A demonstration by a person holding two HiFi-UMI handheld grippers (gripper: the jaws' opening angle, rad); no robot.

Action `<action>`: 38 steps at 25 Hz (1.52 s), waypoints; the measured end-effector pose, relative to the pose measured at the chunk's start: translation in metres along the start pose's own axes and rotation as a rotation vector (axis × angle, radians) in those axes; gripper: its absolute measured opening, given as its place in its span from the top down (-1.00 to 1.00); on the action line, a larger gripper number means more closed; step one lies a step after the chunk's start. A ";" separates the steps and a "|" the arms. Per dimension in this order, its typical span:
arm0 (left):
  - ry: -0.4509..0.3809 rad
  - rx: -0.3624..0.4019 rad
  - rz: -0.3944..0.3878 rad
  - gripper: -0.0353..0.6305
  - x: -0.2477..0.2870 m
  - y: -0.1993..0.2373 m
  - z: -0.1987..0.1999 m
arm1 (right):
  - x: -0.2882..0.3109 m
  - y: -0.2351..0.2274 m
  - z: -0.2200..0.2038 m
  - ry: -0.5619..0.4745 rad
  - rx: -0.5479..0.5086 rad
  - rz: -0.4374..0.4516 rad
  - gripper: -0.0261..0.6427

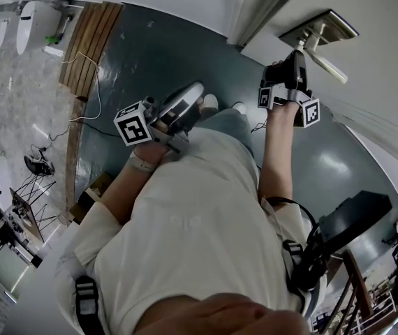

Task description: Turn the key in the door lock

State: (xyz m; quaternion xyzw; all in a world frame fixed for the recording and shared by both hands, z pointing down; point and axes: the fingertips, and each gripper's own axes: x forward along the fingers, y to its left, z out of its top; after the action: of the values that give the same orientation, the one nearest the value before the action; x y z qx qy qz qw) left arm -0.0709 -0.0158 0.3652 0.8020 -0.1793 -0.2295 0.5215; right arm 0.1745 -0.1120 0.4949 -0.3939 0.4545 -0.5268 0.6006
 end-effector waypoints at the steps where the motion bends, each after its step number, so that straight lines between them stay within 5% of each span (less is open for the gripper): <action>1: 0.002 0.000 0.001 0.87 0.000 0.000 0.000 | 0.000 -0.001 0.001 -0.016 0.062 0.023 0.79; 7: 0.021 -0.001 0.009 0.87 -0.001 0.003 -0.002 | -0.004 -0.012 0.005 -0.065 0.363 0.161 0.79; 10: 0.026 -0.003 0.011 0.87 -0.002 0.005 -0.002 | -0.004 -0.013 0.004 -0.055 0.414 0.207 0.79; 14: 0.024 -0.006 0.005 0.87 0.001 0.003 0.000 | -0.001 -0.007 0.004 -0.001 0.303 0.203 0.79; 20: 0.021 -0.018 -0.015 0.87 0.008 0.005 0.002 | -0.022 0.003 -0.001 0.115 0.031 0.044 0.73; 22: 0.021 -0.026 -0.022 0.87 0.010 0.007 0.001 | -0.033 0.014 0.000 0.172 -0.263 -0.011 0.73; 23: 0.022 -0.029 -0.025 0.87 0.011 0.008 0.001 | -0.036 0.020 -0.003 0.224 -0.517 -0.050 0.73; 27: 0.020 -0.040 -0.028 0.87 0.011 0.007 -0.001 | -0.032 0.037 -0.020 0.411 -1.812 -0.187 0.73; 29: 0.009 -0.046 -0.028 0.87 0.009 0.007 0.001 | -0.023 0.041 -0.027 0.425 -2.206 -0.210 0.73; 34: -0.011 -0.039 -0.020 0.87 0.004 0.005 0.002 | -0.021 0.009 -0.033 0.598 -2.703 -0.286 0.72; 38: -0.022 -0.036 -0.017 0.87 -0.001 0.003 0.003 | -0.018 0.001 -0.032 0.606 -2.835 -0.358 0.69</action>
State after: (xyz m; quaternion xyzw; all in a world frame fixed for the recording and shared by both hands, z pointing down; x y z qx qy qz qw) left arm -0.0740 -0.0192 0.3673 0.7914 -0.1741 -0.2458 0.5319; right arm 0.1436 -0.0939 0.4870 -0.5694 0.6341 0.2262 -0.4717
